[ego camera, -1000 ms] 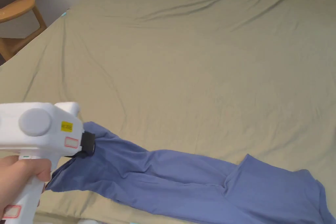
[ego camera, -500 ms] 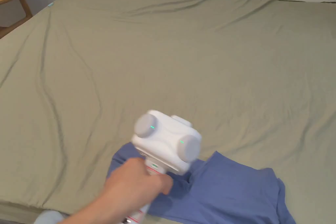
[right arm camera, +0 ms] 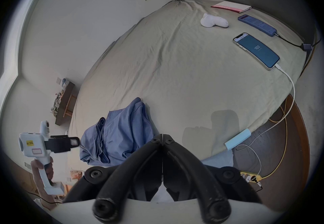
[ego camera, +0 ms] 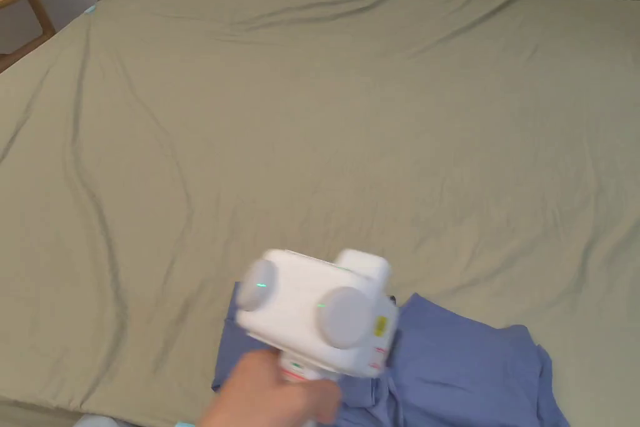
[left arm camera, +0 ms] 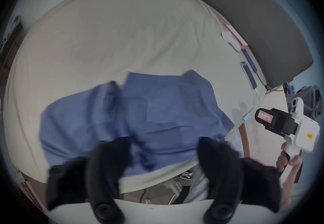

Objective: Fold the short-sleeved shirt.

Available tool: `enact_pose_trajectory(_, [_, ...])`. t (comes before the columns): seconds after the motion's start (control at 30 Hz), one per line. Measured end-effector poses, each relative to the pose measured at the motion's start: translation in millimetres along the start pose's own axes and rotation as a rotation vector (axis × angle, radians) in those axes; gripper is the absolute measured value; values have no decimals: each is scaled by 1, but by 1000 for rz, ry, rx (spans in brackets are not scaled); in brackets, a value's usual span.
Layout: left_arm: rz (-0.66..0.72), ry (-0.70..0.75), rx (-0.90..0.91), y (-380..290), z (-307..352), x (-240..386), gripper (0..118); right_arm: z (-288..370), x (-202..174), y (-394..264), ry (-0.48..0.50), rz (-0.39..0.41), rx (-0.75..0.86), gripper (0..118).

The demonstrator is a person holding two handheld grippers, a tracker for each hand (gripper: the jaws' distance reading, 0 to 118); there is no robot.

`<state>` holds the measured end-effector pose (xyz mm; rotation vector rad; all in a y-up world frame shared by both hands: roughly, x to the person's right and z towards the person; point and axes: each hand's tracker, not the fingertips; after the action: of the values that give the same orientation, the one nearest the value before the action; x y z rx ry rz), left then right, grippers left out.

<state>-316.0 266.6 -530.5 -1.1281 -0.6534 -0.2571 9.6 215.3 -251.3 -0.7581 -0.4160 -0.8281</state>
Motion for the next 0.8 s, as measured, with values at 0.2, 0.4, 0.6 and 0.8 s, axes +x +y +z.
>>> enact_pose_trajectory(0.2, [-151,846,-83,2,-27,-65,0,-16,-10,-11,54,-2,-48,0])
enact_pose_trajectory(0.4, [-400,828,-276,-33,-128,16,0,-13,-17,-20,54,-5,-71,0])
enact_pose_trajectory(0.6, [-548,635,-86,-49,-137,163,0,-6,-9,-18,11,-16,-68,0])
enact_pose_trajectory(0.8, [-136,-26,-50,-14,-81,106,0,6,-19,-13,-6,-15,-52,0])
